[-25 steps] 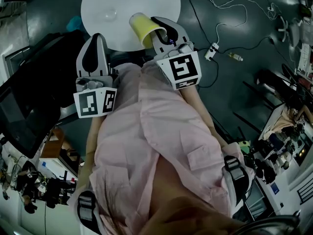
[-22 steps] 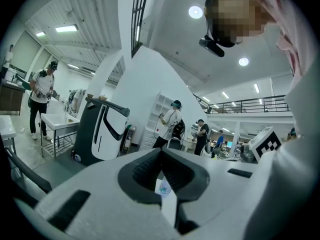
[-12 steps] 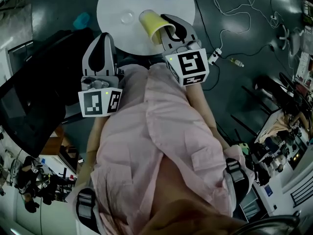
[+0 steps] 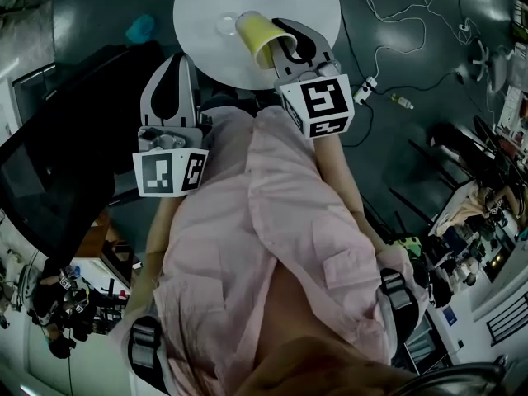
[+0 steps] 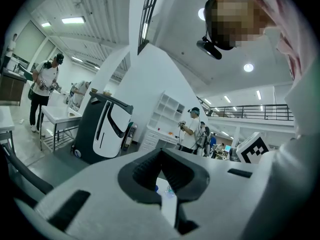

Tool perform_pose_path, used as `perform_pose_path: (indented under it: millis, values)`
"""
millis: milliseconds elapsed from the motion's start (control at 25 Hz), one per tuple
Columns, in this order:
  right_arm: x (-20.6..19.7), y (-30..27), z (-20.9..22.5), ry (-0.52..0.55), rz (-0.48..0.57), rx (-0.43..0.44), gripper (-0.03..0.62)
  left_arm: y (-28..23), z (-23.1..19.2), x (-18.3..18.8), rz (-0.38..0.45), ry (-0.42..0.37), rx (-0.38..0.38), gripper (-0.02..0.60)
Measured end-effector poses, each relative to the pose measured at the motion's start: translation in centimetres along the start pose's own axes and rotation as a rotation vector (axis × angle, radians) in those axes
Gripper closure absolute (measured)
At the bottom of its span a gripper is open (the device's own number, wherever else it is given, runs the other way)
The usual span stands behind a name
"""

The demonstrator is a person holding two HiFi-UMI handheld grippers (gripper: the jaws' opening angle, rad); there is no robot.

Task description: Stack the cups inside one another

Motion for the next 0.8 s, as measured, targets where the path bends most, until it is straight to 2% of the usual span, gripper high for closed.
perform_pose_path:
  millis: [280,800]
  values:
    - [-0.6,-0.7,0.1,0.006,-0.025,0.003,0.551,0.3,0.0,-0.2,0.017,0.016,0.007,0.566]
    - [-2.7,-3.4,-1.1,0.013,-0.08,0.051,0.551,1.9,-0.2,0.1,0.039,-0.02,0.051,0.566]
Point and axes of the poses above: the fingertips, and each gripper's own axes: y backward along the fingers, z to its right, x out of its top, the point moved 2 cm from there along y, backward along the fingers, and after that the axes turned 1 degree about -y, right-handed, at the moved point
